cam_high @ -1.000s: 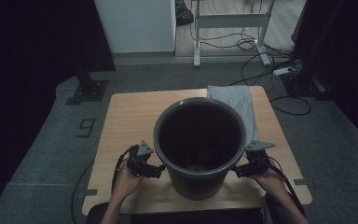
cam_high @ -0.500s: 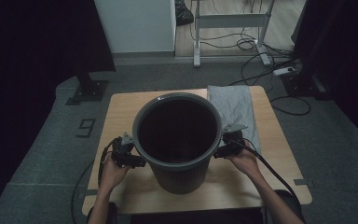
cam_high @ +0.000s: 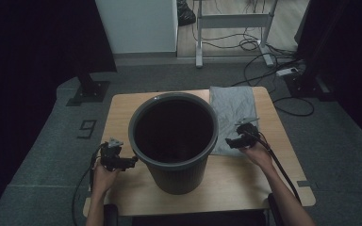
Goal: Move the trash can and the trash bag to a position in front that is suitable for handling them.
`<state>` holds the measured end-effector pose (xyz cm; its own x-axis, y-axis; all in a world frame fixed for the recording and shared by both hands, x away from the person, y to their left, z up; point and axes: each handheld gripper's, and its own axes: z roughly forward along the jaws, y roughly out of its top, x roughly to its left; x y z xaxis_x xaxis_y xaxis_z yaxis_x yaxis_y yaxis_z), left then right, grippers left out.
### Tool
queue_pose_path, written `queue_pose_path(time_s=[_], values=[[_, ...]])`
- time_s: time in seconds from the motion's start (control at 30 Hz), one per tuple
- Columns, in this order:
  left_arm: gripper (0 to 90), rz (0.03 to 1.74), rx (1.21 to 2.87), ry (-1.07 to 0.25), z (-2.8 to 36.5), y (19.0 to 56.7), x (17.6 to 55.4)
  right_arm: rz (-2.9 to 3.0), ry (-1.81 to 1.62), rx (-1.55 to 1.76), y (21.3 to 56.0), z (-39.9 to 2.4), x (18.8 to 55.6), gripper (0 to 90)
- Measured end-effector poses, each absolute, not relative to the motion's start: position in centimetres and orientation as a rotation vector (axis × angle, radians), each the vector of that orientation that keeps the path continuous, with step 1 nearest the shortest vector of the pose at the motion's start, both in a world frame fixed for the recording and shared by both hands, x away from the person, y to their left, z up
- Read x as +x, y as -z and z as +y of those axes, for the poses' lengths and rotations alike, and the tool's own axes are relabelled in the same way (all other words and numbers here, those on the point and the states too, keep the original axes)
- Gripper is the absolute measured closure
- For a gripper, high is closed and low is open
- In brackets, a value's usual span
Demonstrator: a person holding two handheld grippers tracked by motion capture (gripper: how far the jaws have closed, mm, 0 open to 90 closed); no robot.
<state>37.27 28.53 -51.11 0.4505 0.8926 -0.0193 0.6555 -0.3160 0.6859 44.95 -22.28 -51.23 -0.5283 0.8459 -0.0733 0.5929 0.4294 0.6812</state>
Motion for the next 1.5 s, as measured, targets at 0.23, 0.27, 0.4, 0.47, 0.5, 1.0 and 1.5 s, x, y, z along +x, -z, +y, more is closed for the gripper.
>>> queue_pose_path(time_s=[0.23, 0.27, 0.4, 0.47, 0.5, 1.0, 1.5], values=[[0.0, 1.276, 2.077, -0.480, 28.1, 51.4, 37.4, 2.326, -0.810, 1.341, 54.0, -24.7, 45.2, 28.5], [0.0, 1.273, 2.080, -0.475, 28.0, 51.5, 37.4, 2.326, -0.814, 1.339, 54.0, -24.7, 45.1, 33.5], [0.0, 1.264, 2.108, -0.453, 27.7, 52.1, 37.5, 2.340, -0.842, 1.301, 53.7, -25.0, 44.5, 60.1], [0.0, 1.263, 2.115, -0.446, 27.6, 52.4, 37.6, 2.343, -0.855, 1.284, 53.8, -25.1, 44.2, 71.3], [0.0, 1.262, 2.115, -0.444, 27.6, 52.4, 37.6, 2.345, -0.853, 1.283, 53.7, -25.1, 44.1, 77.7], [0.0, 1.249, 2.130, -0.422, 27.3, 52.9, 37.7, 2.459, -0.903, 1.268, 52.0, -26.1, 38.9, 88.3], [0.0, 1.224, 2.161, -0.401, 27.0, 52.9, 37.6, 2.411, -1.041, 1.168, 48.1, -28.1, 34.0, 20.0]])
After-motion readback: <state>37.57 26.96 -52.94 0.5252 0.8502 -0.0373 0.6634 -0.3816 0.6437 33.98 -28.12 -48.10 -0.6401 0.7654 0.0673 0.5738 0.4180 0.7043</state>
